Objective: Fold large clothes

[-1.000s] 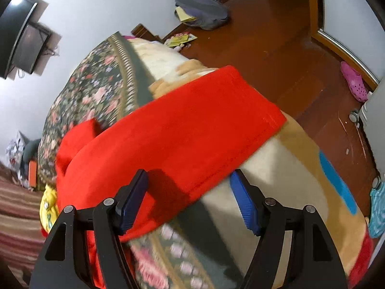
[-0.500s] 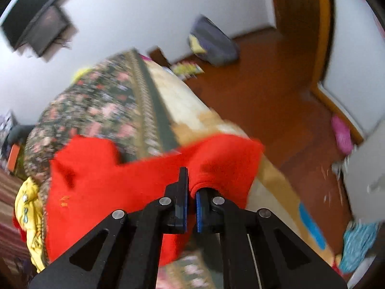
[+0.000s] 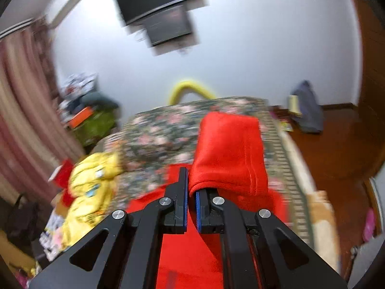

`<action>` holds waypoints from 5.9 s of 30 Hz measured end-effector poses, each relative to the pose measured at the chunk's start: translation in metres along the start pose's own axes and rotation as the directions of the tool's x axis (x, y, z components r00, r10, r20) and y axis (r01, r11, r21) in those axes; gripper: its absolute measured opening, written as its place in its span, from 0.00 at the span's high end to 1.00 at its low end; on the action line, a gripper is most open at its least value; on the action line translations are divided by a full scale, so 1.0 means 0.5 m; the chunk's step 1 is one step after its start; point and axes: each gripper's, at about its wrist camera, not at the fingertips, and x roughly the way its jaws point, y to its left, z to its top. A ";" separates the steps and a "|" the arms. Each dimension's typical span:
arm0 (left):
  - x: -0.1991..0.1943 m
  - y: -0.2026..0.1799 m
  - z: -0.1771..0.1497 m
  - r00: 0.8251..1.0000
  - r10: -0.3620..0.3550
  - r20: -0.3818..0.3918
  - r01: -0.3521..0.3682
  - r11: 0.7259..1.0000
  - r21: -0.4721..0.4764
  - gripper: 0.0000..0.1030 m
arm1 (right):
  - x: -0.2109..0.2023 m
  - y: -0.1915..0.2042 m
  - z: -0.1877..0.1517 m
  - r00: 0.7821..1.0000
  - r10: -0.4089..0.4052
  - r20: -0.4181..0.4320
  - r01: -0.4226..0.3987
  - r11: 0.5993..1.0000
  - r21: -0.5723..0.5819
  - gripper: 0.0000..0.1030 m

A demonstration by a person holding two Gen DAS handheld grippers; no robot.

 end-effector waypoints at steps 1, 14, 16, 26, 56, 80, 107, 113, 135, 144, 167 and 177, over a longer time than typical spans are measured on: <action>-0.007 0.010 0.000 1.000 0.005 0.003 -0.005 1.000 -0.003 0.13 | 0.021 0.032 -0.008 0.999 0.026 -0.020 -0.026 1.000 -0.012 0.96; -0.049 0.147 -0.046 0.997 0.072 -0.033 -0.075 0.994 -0.081 0.13 | 0.330 0.237 -0.264 0.897 0.125 -0.424 -0.167 0.984 -0.063 0.96; -0.046 0.158 -0.054 0.996 0.082 -0.046 -0.085 0.993 -0.085 0.13 | 0.352 0.250 -0.298 0.878 0.095 -0.469 -0.154 0.984 -0.089 0.95; -0.024 0.159 -0.058 0.996 -0.001 -0.095 -0.014 0.988 -0.154 0.13 | 0.357 0.247 -0.354 0.781 0.106 -0.615 -0.165 0.986 -0.039 0.83; 0.235 0.187 -0.102 0.922 -0.348 -0.169 0.139 0.705 -0.696 0.27 | 0.090 -0.219 -0.322 0.889 -0.312 -0.335 0.295 0.950 -0.102 0.35; 0.022 -0.036 0.187 0.974 0.104 0.199 -0.097 0.994 -0.045 0.98 | 0.132 -0.223 -0.298 0.910 -0.265 -0.320 0.259 0.964 -0.064 0.35; 0.200 0.169 -0.058 0.931 0.218 -0.292 -0.238 0.971 -0.036 0.42 | 0.082 -0.271 -0.351 0.869 -0.297 -0.395 0.311 0.950 -0.030 0.34; 0.151 0.167 0.017 0.955 0.187 -0.230 -0.202 0.979 -0.043 0.38 | 0.052 -0.246 -0.285 0.906 -0.283 -0.315 0.284 0.958 -0.044 0.34; 0.381 -0.009 0.261 0.982 -0.049 -0.183 0.043 0.999 -0.033 0.20 | 0.295 -0.139 -0.103 0.947 -0.200 -0.251 0.155 0.970 -0.189 0.34; 0.485 0.041 0.242 0.969 -0.117 -0.217 0.083 0.983 -0.161 0.20 | 0.477 -0.163 -0.039 0.910 -0.167 -0.379 0.122 0.983 -0.139 0.34; 0.437 0.028 0.227 0.977 -0.113 -0.180 0.099 0.991 -0.087 0.20 | 0.470 -0.137 -0.056 0.953 0.065 -0.296 -0.091 0.993 -0.076 0.92; 0.302 0.005 0.259 0.977 -0.168 -0.132 0.156 0.983 -0.098 0.20 | 0.299 -0.006 -0.141 0.956 0.093 -0.278 -0.187 0.923 -0.336 0.98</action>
